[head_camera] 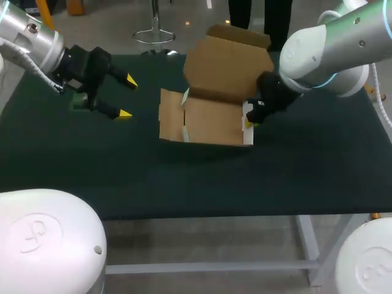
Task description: Assemble the packaging by folding the flat box into shape, placing the metal phone stand inside, and closing the box properly
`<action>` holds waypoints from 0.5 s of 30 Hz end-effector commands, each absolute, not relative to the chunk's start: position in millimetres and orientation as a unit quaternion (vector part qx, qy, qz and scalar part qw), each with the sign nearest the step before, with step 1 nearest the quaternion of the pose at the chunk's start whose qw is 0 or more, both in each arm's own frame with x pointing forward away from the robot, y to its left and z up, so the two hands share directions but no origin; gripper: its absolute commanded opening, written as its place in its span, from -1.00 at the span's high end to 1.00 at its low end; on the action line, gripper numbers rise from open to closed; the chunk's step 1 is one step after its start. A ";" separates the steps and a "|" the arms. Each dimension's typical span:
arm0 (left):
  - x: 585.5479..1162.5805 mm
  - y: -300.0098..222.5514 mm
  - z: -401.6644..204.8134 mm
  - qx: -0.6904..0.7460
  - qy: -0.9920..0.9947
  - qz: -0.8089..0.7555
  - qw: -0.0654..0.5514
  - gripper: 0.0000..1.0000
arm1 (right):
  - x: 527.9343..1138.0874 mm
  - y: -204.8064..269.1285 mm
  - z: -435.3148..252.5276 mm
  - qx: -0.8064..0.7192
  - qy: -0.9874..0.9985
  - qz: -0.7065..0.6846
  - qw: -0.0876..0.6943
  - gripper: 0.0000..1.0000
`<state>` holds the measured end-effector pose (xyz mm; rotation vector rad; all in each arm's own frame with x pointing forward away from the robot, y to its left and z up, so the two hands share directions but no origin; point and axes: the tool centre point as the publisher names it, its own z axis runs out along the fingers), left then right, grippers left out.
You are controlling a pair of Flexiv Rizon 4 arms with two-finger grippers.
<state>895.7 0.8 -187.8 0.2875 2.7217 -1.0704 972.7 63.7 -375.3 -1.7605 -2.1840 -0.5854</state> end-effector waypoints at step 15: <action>903.3 4.3 -202.5 0.102 0.935 -0.330 0.087 -1.00 | 934.8 55.6 -377.5 -0.681 -0.721 -0.036 0.124 1.00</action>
